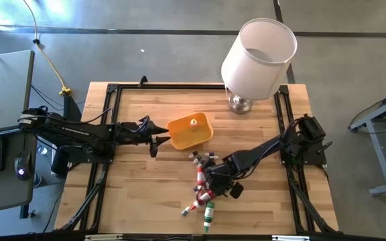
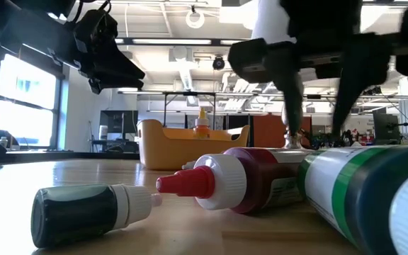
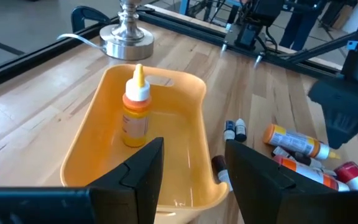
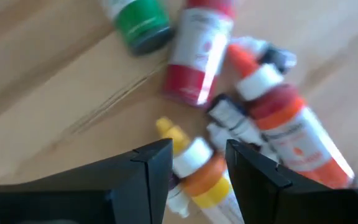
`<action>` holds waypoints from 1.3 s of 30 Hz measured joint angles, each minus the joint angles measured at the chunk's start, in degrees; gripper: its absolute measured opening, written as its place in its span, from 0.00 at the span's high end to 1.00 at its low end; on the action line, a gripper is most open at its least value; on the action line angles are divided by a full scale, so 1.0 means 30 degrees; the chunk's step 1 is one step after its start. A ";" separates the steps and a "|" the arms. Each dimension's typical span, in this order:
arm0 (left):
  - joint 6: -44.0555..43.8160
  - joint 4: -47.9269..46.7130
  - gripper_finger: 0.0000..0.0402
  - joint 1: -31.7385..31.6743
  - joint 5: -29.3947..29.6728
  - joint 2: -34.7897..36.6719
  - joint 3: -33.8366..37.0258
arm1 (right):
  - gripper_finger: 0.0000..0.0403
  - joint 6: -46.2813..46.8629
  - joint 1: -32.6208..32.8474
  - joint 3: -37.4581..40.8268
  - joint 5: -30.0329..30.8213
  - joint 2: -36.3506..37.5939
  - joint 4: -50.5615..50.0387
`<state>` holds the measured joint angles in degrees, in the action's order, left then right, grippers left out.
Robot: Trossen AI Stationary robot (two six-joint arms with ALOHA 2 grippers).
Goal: Pick & Place food coloring
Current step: Put the large yellow food coloring bottle into the yellow bin
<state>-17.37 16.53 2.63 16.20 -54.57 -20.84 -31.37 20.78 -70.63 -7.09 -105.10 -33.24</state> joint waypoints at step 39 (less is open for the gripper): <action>0.0042 0.0131 0.58 0.0000 0.0309 0.0000 0.0000 | 0.65 -0.7575 -0.2824 0.2514 0.2418 -0.0590 0.0655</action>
<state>-17.24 16.93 2.63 17.12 -54.57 -20.84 -54.10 12.30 -63.09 0.16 -106.87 -31.28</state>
